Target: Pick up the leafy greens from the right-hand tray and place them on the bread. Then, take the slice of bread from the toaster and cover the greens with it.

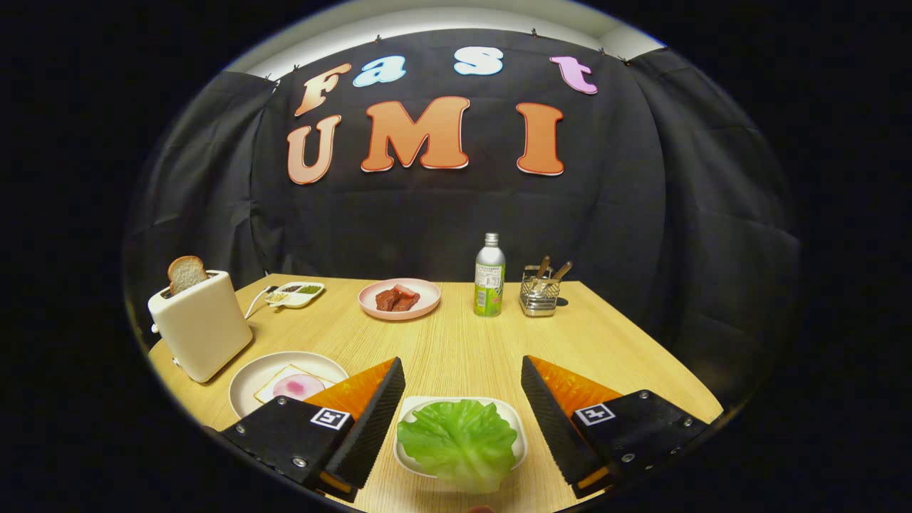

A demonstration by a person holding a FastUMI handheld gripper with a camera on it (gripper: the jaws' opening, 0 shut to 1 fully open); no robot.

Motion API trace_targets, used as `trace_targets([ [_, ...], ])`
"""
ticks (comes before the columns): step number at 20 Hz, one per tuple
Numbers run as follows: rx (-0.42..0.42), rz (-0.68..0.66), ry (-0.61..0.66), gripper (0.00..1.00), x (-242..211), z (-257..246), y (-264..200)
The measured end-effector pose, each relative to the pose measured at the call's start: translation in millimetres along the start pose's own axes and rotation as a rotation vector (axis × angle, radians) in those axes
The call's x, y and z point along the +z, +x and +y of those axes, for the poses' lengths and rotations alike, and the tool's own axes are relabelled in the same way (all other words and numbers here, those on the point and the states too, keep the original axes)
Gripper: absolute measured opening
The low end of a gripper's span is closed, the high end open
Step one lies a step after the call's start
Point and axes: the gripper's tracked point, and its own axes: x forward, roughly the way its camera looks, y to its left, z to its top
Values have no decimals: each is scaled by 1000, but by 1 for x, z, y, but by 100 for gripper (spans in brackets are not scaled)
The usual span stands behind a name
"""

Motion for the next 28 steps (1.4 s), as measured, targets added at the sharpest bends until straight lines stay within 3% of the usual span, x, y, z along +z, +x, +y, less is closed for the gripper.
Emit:
trace_targets([
  [14, 6, 268, -8, 99, -85, 3, 18],
  [28, 6, 347, 18, 99, -114, 0, 27],
])
